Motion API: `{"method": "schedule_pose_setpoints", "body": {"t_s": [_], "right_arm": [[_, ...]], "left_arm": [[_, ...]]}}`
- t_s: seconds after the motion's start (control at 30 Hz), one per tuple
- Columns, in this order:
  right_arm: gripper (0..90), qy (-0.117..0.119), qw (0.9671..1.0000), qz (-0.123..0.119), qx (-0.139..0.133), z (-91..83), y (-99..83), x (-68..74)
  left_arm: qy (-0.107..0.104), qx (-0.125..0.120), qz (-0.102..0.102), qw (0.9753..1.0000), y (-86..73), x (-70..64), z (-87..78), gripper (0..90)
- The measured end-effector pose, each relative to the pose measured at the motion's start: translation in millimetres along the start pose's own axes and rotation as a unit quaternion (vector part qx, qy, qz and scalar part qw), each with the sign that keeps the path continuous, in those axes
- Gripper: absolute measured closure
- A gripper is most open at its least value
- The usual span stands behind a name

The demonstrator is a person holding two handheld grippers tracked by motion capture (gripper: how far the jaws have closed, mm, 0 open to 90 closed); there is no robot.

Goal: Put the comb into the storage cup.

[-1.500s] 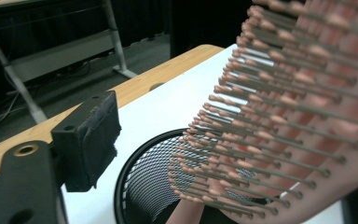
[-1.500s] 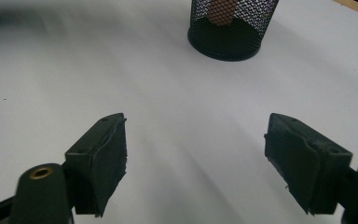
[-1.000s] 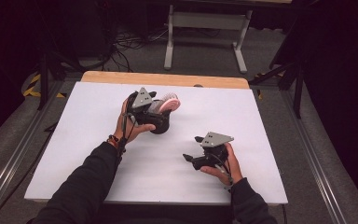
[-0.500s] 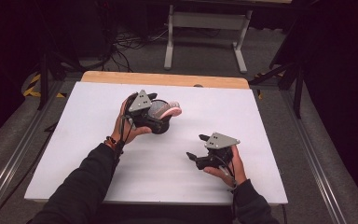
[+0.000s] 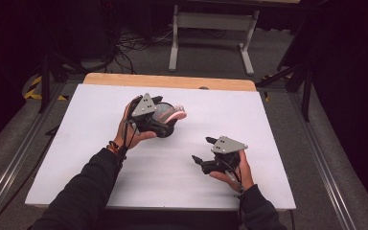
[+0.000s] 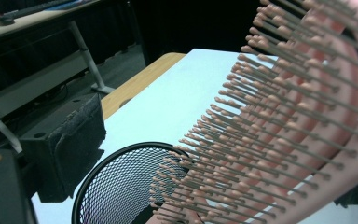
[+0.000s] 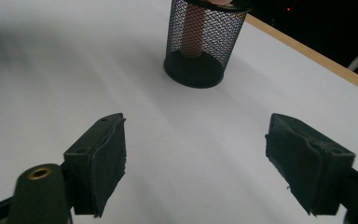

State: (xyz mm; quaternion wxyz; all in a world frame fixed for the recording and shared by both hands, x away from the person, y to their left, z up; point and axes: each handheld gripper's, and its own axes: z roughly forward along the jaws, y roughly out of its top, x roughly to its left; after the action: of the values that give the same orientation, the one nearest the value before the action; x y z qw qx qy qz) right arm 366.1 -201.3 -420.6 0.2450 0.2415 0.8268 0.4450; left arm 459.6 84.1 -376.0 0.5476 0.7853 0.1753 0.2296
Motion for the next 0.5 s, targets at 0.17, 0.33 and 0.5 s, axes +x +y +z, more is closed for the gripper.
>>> {"method": "schedule_pose_setpoints", "body": {"t_s": [0.17,0.33,0.5], "right_arm": [[20.2,-0.009,0.9999,0.000,-0.007,-2.9,0.6,-1.2],[19.1,-0.008,0.9998,-0.002,-0.020,-5.9,1.7,-0.6],[18.8,-0.014,0.9996,-0.006,-0.024,-7.6,2.6,0.5]], "left_arm": [[-0.004,-0.003,0.004,1.0000,1.6,-1.5,-4.0,7.1],[-0.008,-0.002,0.011,0.9999,2.0,-3.5,-7.7,6.8],[-0.007,0.002,0.022,0.9997,2.3,-5.1,-11.9,6.6]]}}
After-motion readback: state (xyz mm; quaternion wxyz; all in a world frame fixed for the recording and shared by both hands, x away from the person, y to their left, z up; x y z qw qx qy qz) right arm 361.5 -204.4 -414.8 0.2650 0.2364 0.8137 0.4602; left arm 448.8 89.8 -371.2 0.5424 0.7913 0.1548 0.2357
